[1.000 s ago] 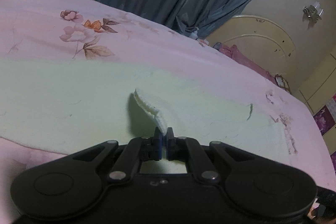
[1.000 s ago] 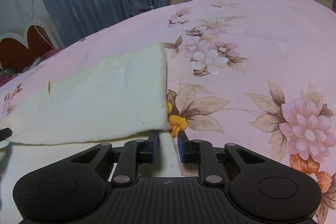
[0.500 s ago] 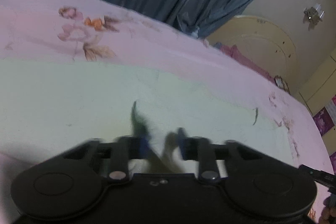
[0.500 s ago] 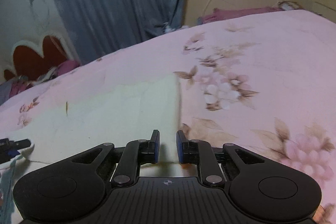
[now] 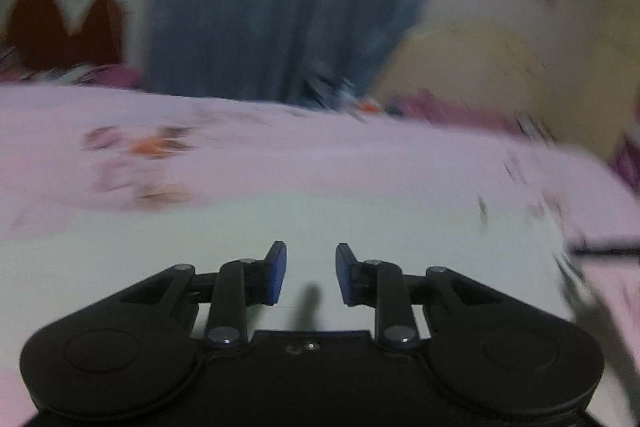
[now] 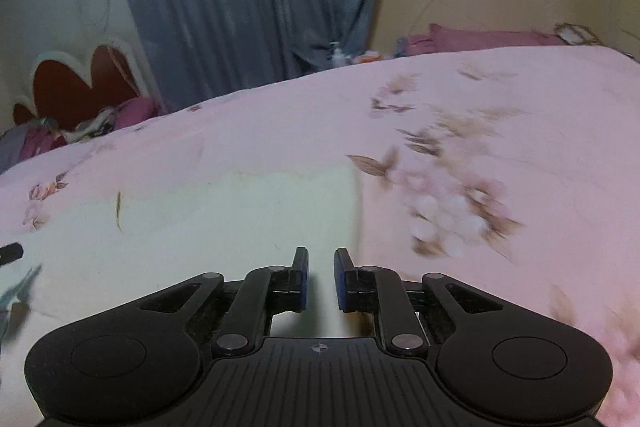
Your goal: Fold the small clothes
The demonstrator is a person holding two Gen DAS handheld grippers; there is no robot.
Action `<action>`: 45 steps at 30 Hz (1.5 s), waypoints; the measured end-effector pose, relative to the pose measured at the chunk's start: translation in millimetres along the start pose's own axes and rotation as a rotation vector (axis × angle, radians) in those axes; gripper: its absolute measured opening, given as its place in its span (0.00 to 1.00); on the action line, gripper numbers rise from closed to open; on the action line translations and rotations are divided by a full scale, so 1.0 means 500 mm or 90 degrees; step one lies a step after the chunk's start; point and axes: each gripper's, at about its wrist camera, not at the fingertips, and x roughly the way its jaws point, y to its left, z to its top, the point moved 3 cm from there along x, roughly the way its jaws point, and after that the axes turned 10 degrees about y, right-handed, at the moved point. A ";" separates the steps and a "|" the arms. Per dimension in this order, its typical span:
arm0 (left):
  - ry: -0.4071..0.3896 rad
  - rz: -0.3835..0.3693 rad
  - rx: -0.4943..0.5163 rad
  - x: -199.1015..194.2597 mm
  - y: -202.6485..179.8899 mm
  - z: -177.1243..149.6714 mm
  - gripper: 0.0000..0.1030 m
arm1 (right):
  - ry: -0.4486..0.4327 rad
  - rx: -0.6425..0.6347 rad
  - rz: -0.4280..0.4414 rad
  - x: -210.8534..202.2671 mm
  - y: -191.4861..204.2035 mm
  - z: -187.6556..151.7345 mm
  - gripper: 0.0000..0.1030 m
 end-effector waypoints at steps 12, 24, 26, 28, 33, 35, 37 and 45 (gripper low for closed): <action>0.055 0.009 -0.030 0.076 0.011 -0.013 0.22 | 0.033 0.016 -0.068 0.128 -0.075 0.109 0.14; 0.071 -0.003 -0.021 0.042 -0.007 -0.029 0.26 | 0.059 -0.032 -0.088 0.058 -0.041 0.013 0.14; 0.051 -0.004 -0.020 0.016 -0.017 -0.028 0.26 | 0.046 -0.021 -0.080 0.027 -0.038 0.006 0.14; 0.035 -0.020 -0.031 0.000 -0.033 -0.039 0.29 | 0.026 -0.041 -0.068 -0.009 -0.014 -0.014 0.14; 0.065 0.002 -0.060 0.017 -0.051 -0.071 0.32 | 0.067 -0.060 -0.090 0.003 0.012 -0.068 0.14; 0.050 -0.023 -0.063 -0.006 -0.048 -0.073 0.34 | 0.057 -0.047 -0.089 -0.026 0.020 -0.063 0.14; 0.030 -0.013 -0.075 -0.033 -0.030 -0.090 0.39 | 0.018 -0.036 -0.080 -0.063 0.028 -0.064 0.14; -0.013 0.081 -0.171 -0.157 0.182 -0.164 0.63 | 0.031 0.001 -0.063 -0.092 0.055 -0.107 0.14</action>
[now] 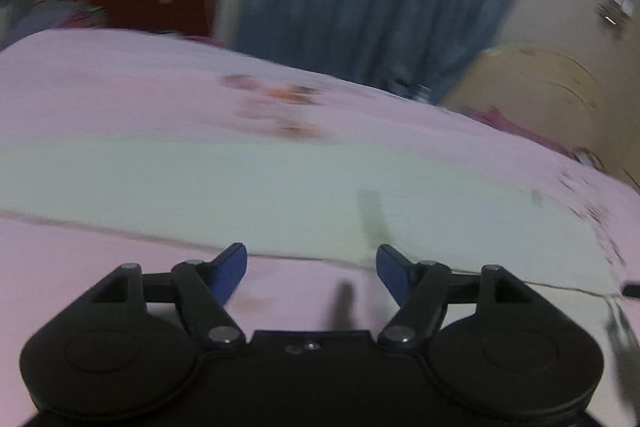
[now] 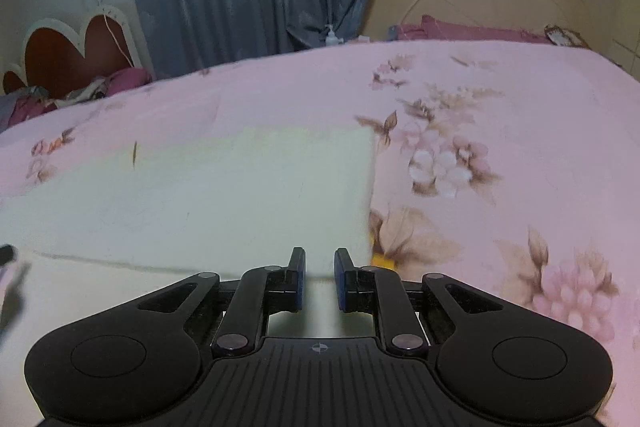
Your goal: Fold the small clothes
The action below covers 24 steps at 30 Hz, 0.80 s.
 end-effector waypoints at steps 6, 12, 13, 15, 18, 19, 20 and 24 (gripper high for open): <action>-0.015 0.044 -0.213 -0.042 0.255 0.005 0.54 | 0.022 0.012 0.010 0.018 0.031 -0.012 0.15; -0.086 0.027 -0.428 -0.071 0.446 0.009 0.50 | -0.005 -0.003 0.000 0.014 0.078 -0.004 0.62; -0.094 0.016 -0.450 -0.071 0.464 0.011 0.50 | -0.007 -0.003 0.004 0.013 0.085 -0.001 0.62; -0.109 0.008 -0.475 -0.069 0.495 0.019 0.49 | -0.008 0.000 0.010 0.012 0.095 0.004 0.61; -0.120 0.001 -0.494 -0.057 0.522 0.033 0.42 | -0.012 -0.002 0.008 0.010 0.109 0.010 0.58; -0.122 0.000 -0.498 -0.056 0.531 0.036 0.39 | -0.012 -0.002 0.006 0.011 0.112 0.012 0.55; -0.121 0.000 -0.502 -0.052 0.538 0.037 0.31 | -0.012 -0.001 0.004 0.011 0.116 0.014 0.55; -0.116 -0.002 -0.526 -0.037 0.558 0.039 0.06 | -0.009 -0.005 -0.004 0.014 0.125 0.018 0.54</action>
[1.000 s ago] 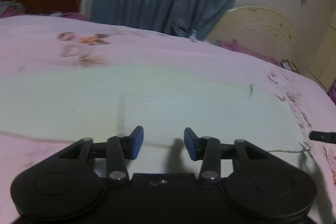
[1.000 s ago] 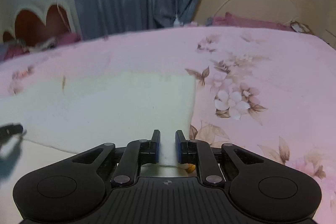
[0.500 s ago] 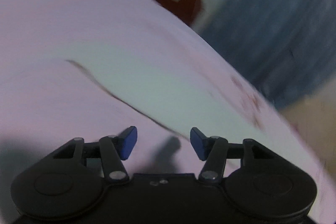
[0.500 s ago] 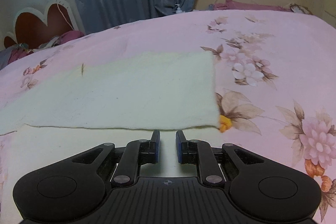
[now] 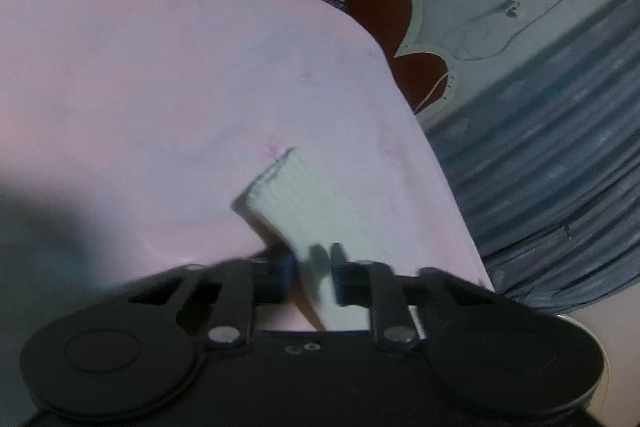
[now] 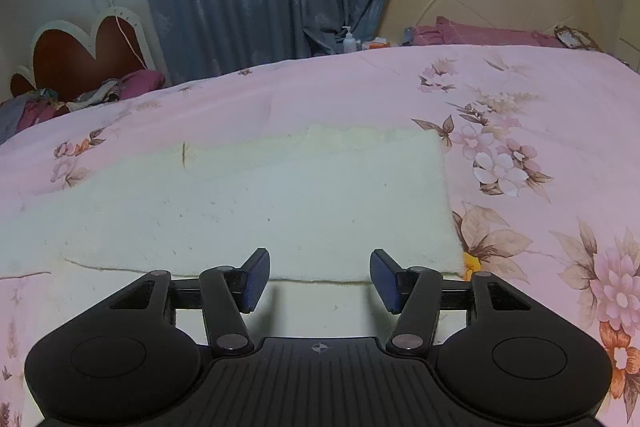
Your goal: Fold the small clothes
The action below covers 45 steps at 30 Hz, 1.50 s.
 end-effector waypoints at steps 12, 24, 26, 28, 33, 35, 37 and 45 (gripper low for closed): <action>0.013 -0.088 0.177 -0.017 -0.200 -0.102 0.03 | 0.001 0.009 0.011 0.004 -0.007 0.000 0.54; 0.176 -0.192 0.504 0.057 -0.545 -0.464 0.03 | -0.024 0.056 0.014 -0.044 -0.071 -0.010 0.54; 0.200 -0.193 0.536 0.075 -0.581 -0.514 0.03 | -0.028 0.071 0.016 -0.051 -0.088 -0.012 0.54; 0.229 -0.195 0.561 0.088 -0.599 -0.563 0.03 | -0.031 0.085 0.020 -0.058 -0.104 -0.016 0.54; 0.281 -0.181 0.609 0.112 -0.612 -0.665 0.03 | -0.034 0.104 0.024 -0.073 -0.135 -0.026 0.54; 0.297 -0.195 0.622 0.124 -0.614 -0.685 0.03 | -0.033 0.111 0.025 -0.077 -0.148 -0.029 0.55; 0.321 -0.198 0.651 0.141 -0.616 -0.715 0.04 | -0.024 0.120 0.030 -0.080 -0.158 -0.030 0.55; 0.272 -0.189 0.681 0.081 -0.590 -0.717 0.42 | -0.012 0.101 0.098 -0.080 -0.131 -0.005 0.55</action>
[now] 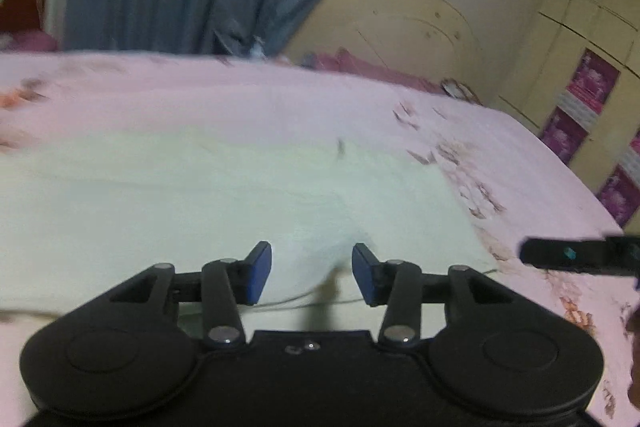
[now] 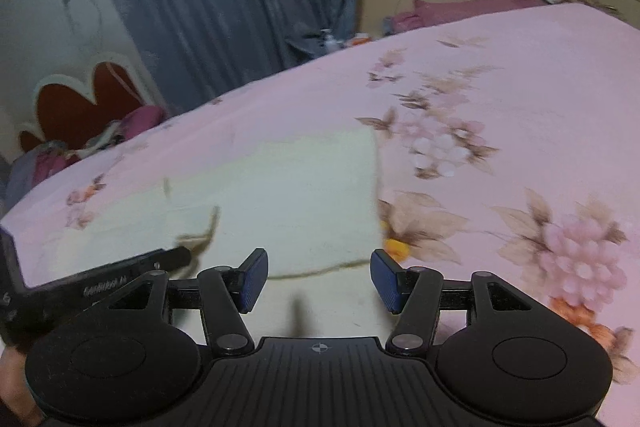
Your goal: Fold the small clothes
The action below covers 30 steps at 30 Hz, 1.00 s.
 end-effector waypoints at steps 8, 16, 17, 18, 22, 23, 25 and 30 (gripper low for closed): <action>-0.003 0.134 -0.135 -0.156 0.183 -0.097 0.40 | 0.050 -0.003 0.092 0.117 0.098 0.026 0.54; 0.000 0.089 -0.227 -0.142 0.265 -0.094 0.42 | 0.089 -0.014 0.078 0.218 0.133 0.037 0.54; -0.001 0.089 -0.225 -0.138 0.266 -0.093 0.42 | 0.089 -0.020 0.076 0.222 0.135 0.040 0.54; -0.004 0.091 -0.225 -0.130 0.263 -0.090 0.42 | 0.089 -0.029 0.073 0.226 0.142 0.044 0.54; -0.021 0.123 -0.229 -0.108 0.260 -0.092 0.39 | 0.104 -0.059 0.069 0.244 0.167 0.044 0.12; -0.020 0.133 -0.219 -0.106 0.256 -0.091 0.39 | 0.100 -0.071 0.064 0.245 0.172 0.044 0.06; -0.016 0.144 -0.211 -0.106 0.252 -0.089 0.38 | 0.072 -0.082 0.064 0.228 0.177 0.046 0.05; -0.007 0.152 -0.194 -0.105 0.250 -0.087 0.37 | -0.023 -0.071 0.028 0.157 0.140 0.073 0.04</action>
